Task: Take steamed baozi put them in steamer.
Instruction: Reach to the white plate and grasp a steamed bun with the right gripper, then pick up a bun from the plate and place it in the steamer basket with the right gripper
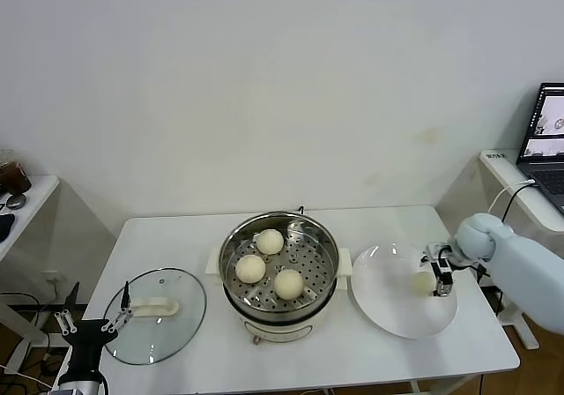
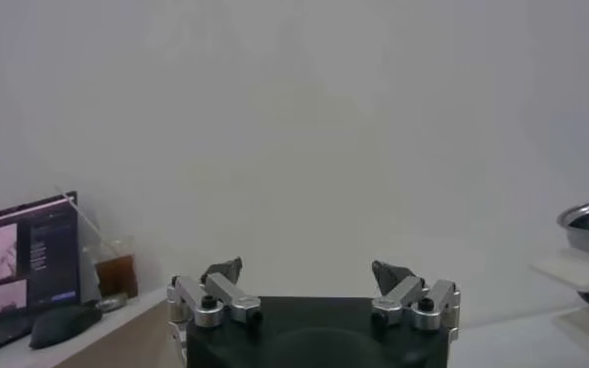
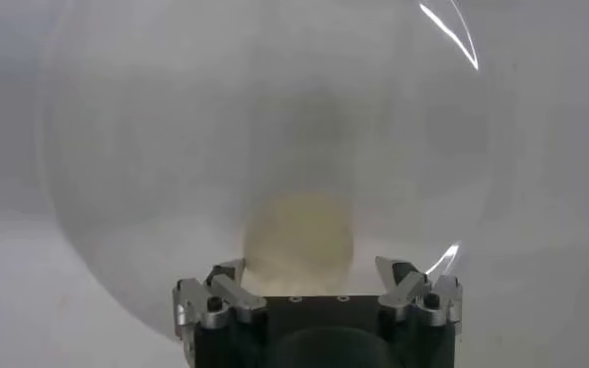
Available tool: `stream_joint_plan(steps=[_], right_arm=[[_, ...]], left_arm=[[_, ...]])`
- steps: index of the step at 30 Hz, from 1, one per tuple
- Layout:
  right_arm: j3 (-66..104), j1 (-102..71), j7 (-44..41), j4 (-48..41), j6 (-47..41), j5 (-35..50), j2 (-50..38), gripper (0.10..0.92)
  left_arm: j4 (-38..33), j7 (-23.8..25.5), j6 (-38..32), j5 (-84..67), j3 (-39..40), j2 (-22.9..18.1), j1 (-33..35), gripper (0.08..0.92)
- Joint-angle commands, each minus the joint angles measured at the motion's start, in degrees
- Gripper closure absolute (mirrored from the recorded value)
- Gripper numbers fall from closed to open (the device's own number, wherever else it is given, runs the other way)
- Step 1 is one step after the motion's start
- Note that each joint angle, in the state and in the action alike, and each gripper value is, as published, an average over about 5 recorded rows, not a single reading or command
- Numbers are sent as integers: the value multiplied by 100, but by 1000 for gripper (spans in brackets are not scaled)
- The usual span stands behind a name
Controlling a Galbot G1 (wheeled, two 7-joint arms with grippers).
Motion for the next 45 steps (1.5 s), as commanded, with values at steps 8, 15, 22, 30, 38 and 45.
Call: stream_joint_plan(steps=[8, 15, 22, 30, 38, 45], right_arm=[[-38, -14, -198, 52, -219, -29, 76, 451], [-542, 599, -309, 528, -346, 421, -285, 578], [-1953, 2609, -397, 1445, -891, 1831, -653, 568], [-4121, 5305, 167, 2570, -1952, 4218, 172, 561], [-4530, 5672, 853, 3045, -2932, 5311, 1409, 558], [-4442, 4995, 1008, 2621, -3233, 5154, 2242, 558]], left_arm=[[-2, -4, -10, -11, -22, -15, 24, 177], [-36, 1, 0, -20, -19, -9, 22, 177], [-28, 11, 4, -64, 15, 33, -21, 177], [4, 23, 33, -118, 89, 98, -133, 177], [54, 27, 35, -158, 70, 175, -177, 177], [31, 25, 35, -205, -2, 137, -178, 177]])
